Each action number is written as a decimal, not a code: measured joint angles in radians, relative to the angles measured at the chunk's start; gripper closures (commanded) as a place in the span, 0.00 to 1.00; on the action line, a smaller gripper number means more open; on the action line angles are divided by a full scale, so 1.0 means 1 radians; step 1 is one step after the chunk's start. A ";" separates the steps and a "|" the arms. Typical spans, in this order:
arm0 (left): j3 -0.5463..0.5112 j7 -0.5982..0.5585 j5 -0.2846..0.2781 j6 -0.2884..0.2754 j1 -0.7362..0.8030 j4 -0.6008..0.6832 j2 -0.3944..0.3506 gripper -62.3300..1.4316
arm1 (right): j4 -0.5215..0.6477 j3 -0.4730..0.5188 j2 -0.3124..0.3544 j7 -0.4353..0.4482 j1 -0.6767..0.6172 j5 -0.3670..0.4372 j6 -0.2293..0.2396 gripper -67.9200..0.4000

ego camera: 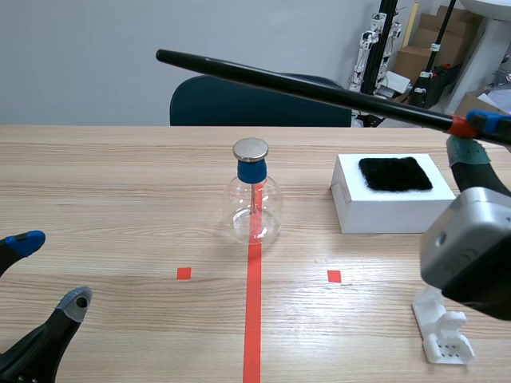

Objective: Do the electroscope experiment. move the rod toward and away from the electroscope

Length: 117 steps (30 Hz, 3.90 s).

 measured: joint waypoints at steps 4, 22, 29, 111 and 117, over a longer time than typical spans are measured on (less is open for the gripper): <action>0.000 0.000 0.000 0.000 0.000 0.000 0.000 0.00 | 0.000 -0.001 0.000 0.012 0.000 0.000 0.003 0.89; 0.000 0.000 0.000 0.000 0.000 0.000 0.000 0.00 | 0.000 0.000 0.000 -0.012 0.000 -0.011 0.002 0.89; 0.000 0.000 0.000 0.000 0.000 0.000 0.000 0.00 | 0.000 0.029 0.005 -0.208 0.067 -0.014 0.003 0.89; 0.000 0.000 0.000 0.000 0.000 0.000 0.000 0.00 | 0.019 -0.057 0.082 -0.288 -0.150 -0.114 -0.235 0.89; 0.000 0.000 0.000 0.000 0.000 0.000 0.000 0.00 | 0.019 -0.025 0.014 -0.227 -0.219 -0.095 -0.234 0.89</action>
